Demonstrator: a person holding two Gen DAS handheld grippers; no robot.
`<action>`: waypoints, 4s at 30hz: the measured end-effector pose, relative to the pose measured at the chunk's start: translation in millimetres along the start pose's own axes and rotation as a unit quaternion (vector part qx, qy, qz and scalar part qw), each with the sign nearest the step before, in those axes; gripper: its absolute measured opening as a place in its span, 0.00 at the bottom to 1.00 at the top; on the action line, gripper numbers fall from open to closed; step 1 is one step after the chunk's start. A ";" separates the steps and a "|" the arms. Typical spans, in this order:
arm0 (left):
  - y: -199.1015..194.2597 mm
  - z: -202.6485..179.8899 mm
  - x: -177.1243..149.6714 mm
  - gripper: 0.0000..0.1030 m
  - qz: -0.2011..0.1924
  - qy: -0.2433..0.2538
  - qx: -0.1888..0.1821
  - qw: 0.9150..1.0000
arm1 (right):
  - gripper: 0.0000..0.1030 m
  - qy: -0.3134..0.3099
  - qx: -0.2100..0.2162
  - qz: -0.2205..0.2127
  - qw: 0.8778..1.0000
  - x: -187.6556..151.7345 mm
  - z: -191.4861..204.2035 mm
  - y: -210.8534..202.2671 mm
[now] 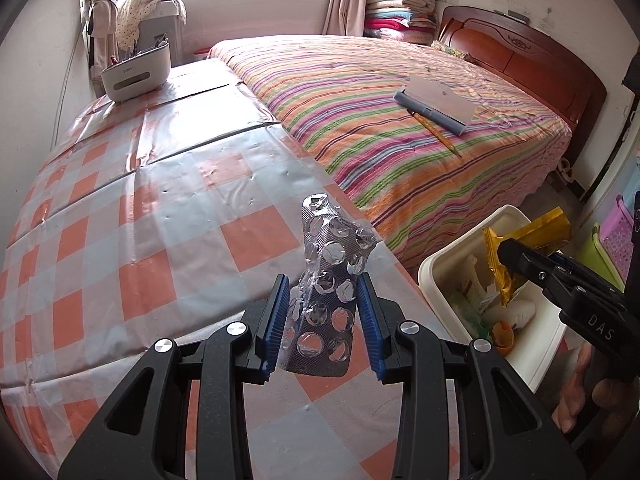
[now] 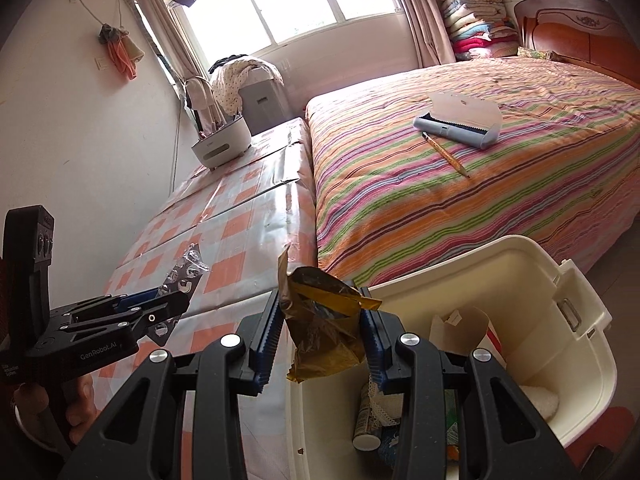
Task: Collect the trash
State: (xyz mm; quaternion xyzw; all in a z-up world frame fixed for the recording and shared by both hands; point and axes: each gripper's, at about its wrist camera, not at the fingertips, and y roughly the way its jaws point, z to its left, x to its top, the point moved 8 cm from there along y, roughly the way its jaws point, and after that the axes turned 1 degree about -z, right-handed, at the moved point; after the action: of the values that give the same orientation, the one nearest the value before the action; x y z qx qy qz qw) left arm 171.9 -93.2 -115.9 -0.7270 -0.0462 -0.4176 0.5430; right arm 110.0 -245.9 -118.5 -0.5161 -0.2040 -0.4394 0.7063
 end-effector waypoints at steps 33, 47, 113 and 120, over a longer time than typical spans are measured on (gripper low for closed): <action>9.5 -85.0 2.3 0.33 0.017 0.048 -0.052 0.997 | 0.63 0.034 -0.101 -0.045 0.993 7.7 -71.9 -35.7; 25.1 -118.3 -6.7 0.33 0.037 0.065 -0.071 0.995 | 0.64 0.055 -0.105 -0.078 0.990 14.1 -83.0 -53.5; -184.8 -29.1 -87.7 0.93 -0.076 -0.083 0.218 0.969 | 0.82 -0.070 -0.097 -0.073 0.990 -38.1 44.5 -164.7; -183.8 -29.9 -87.5 0.93 -0.073 -0.081 0.216 0.970 | 0.82 -0.069 -0.095 -0.067 0.991 -37.6 44.9 -160.8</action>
State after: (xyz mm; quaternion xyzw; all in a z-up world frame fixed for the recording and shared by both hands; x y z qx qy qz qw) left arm 3.0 -9.5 -33.6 -0.6185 -0.2322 -0.3761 0.6497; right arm -36.1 -202.7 -40.7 -0.5952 -0.2435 -0.4669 0.6070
